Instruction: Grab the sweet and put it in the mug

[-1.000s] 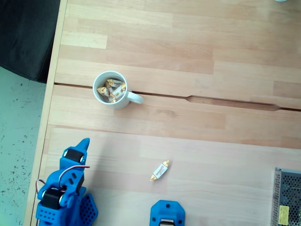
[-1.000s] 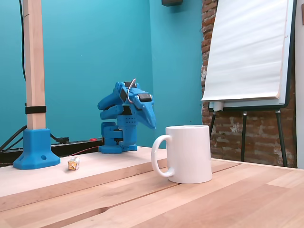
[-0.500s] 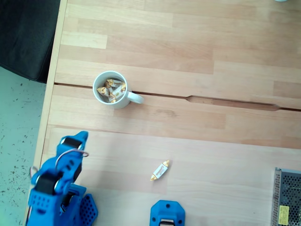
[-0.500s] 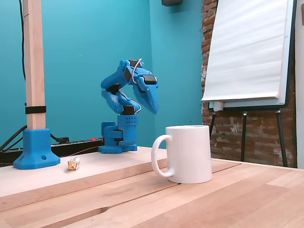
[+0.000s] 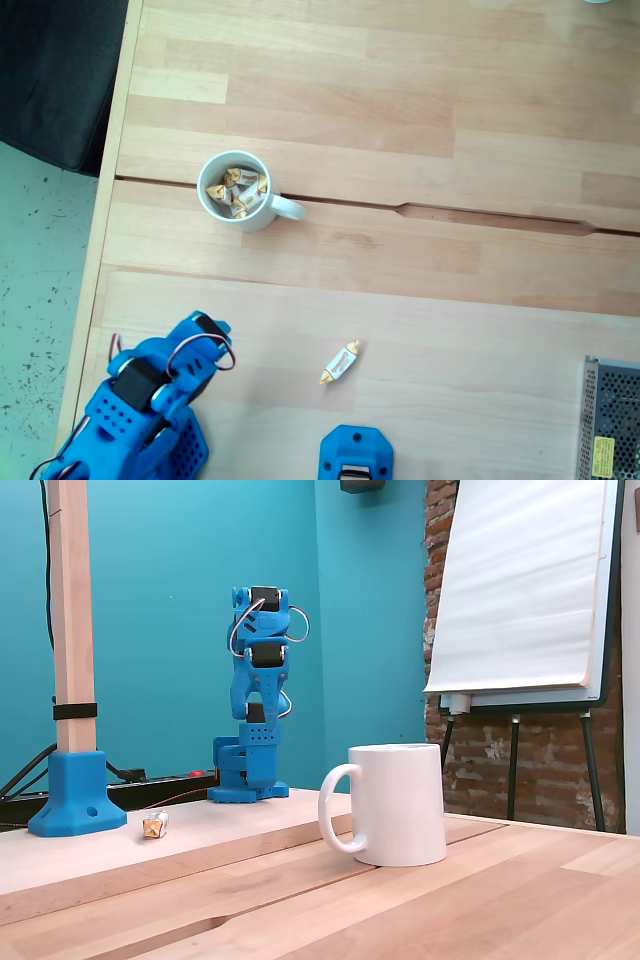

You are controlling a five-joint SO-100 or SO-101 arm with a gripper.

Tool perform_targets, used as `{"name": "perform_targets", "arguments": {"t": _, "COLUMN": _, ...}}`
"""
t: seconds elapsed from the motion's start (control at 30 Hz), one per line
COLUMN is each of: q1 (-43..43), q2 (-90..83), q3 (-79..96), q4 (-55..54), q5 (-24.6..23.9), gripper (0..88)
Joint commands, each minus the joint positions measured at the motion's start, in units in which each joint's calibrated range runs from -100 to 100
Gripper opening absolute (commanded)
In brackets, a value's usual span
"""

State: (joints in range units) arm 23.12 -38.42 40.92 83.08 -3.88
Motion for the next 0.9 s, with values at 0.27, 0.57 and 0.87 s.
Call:
{"name": "perform_targets", "arguments": {"t": 0.27, "q1": 9.27, "q2": 3.74, "q3": -8.36, "q4": 3.54, "q5": -10.5, "gripper": 0.0}}
{"name": "perform_targets", "arguments": {"t": 0.57, "q1": 12.25, "q2": 5.72, "q3": -5.6, "q4": -1.38, "q5": -30.09, "gripper": 0.0}}
{"name": "perform_targets", "arguments": {"t": 0.87, "q1": 14.86, "q2": 21.04, "q3": -9.43, "q4": -0.9, "q5": -30.33, "gripper": 0.0}}
